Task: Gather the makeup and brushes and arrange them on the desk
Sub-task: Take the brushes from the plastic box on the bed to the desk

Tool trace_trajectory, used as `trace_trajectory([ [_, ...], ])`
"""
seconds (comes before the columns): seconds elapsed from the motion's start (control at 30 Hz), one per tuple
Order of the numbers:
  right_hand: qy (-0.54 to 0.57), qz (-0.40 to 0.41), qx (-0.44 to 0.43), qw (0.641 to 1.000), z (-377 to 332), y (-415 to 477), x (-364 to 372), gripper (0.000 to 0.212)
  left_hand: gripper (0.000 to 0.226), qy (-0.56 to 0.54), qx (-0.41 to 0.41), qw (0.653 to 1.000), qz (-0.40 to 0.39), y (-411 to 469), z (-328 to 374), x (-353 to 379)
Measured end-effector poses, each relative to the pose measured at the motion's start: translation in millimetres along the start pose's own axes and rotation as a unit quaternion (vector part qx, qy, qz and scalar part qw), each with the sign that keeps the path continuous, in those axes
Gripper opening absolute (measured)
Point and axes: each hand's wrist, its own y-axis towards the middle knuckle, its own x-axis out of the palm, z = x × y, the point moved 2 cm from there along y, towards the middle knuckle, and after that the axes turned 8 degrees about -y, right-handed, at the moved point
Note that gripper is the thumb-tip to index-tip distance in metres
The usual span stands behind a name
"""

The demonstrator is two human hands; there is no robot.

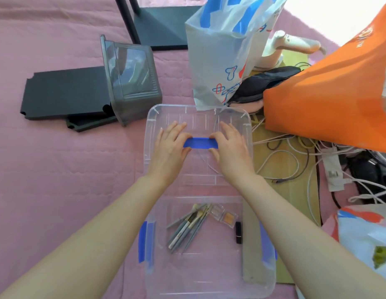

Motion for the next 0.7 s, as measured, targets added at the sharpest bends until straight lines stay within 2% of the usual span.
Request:
trace_trajectory([
  [0.37, -0.039, -0.118, 0.004, 0.992, 15.0, 22.1, 62.0, 0.034, 0.025, 0.023, -0.015, 0.997, -0.072, 8.1, -48.5, 48.7],
  [0.53, -0.055, -0.123, -0.009, 0.991, 18.1, 22.8, 73.4, 0.035, 0.029, 0.023, -0.032, 0.995, -0.092, 5.7, -52.4, 55.9],
  [0.7, -0.057, -0.118, -0.019, 0.991, 19.6, 21.6, 76.0, 0.036, 0.045, 0.037, -0.035, 0.993, -0.107, 1.8, -54.3, 56.4],
])
